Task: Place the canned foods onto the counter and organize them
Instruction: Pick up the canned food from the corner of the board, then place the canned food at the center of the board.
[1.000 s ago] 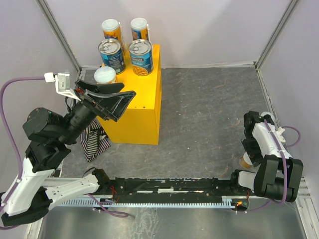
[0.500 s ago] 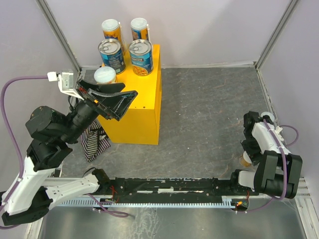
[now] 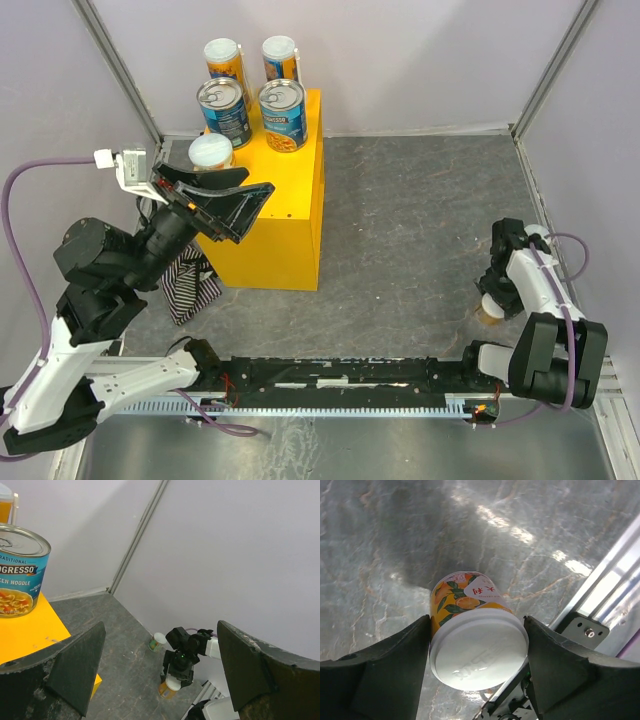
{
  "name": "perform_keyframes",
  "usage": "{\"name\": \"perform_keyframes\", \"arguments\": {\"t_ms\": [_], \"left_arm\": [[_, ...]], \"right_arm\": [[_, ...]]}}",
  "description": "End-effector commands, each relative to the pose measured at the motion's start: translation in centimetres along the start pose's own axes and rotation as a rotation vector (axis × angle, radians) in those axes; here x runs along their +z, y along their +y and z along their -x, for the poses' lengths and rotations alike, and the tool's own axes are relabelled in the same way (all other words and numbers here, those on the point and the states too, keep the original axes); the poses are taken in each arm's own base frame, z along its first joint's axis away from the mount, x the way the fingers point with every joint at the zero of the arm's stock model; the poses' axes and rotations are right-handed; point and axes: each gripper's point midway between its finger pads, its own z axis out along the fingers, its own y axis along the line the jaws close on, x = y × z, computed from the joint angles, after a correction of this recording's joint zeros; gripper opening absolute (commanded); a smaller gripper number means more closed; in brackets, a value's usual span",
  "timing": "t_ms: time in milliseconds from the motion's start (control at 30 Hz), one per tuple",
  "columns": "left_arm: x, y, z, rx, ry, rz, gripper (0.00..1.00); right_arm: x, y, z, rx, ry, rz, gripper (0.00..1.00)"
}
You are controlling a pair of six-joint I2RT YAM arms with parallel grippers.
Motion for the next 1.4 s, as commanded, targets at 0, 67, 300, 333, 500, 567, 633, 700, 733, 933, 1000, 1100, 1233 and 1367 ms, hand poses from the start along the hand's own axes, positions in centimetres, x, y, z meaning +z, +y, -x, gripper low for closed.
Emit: {"name": "perform_keyframes", "arguments": {"t_ms": [0, 67, 300, 333, 500, 567, 633, 700, 733, 933, 1000, 1100, 1233, 1367], "left_arm": [[0.2, -0.3, 1.0, 0.028, -0.056, -0.023, 0.98], [0.3, -0.3, 0.9, 0.024, -0.059, -0.03, 0.98], [0.3, -0.5, 0.6, 0.013, -0.069, -0.046, 0.98], [0.2, -0.4, 0.7, 0.013, -0.071, -0.044, 0.98], [-0.3, -0.2, 0.8, 0.011, -0.082, -0.038, 0.98], [-0.4, -0.1, 0.8, 0.011, -0.082, -0.035, 0.98], [-0.5, -0.1, 0.9, 0.011, -0.085, -0.036, 0.98], [-0.6, -0.1, 1.0, 0.014, -0.089, -0.034, 0.98], [-0.7, -0.1, 1.0, 0.016, -0.09, -0.033, 0.98], [-1.1, 0.2, 1.4, 0.038, -0.095, -0.017, 0.98], [-1.2, 0.2, 1.6, 0.044, -0.097, -0.012, 0.98], [-1.2, 0.2, 1.7, 0.052, -0.095, -0.008, 0.99], [-1.1, 0.4, 1.6, 0.059, -0.089, 0.002, 0.99], [-1.0, 0.5, 1.5, 0.061, -0.086, 0.007, 0.99]], "right_arm": [[-1.9, 6.8, 0.9, -0.095, -0.01, 0.304, 0.18], [-2.5, 8.3, 0.4, -0.173, -0.001, 0.343, 0.17], [-5.0, 13.4, -2.3, -0.414, -0.042, 0.442, 0.15], [-5.5, 14.1, -2.8, -0.44, -0.051, 0.465, 0.15], [-7.8, 17.2, -5.9, -0.573, -0.087, 0.542, 0.14], [-8.8, 18.4, -7.3, -0.635, -0.103, 0.551, 0.14], [-9.6, 19.4, -9.1, -0.699, -0.113, 0.559, 0.14], [-10.5, 20.2, -10.6, -0.757, -0.134, 0.559, 0.13], [-10.7, 20.5, -11.5, -0.792, -0.145, 0.553, 0.13], [-11.5, 21.1, -15.8, -0.96, -0.174, 0.54, 0.15], [-11.2, 20.9, -16.3, -0.99, -0.189, 0.519, 0.19], [-11.0, 20.6, -16.6, -1.013, -0.204, 0.514, 0.31], [-11.0, 20.4, -16.5, -1.035, -0.225, 0.528, 0.6], [-11.5, 20.5, -16.5, -1.057, -0.261, 0.55, 0.81]]}}
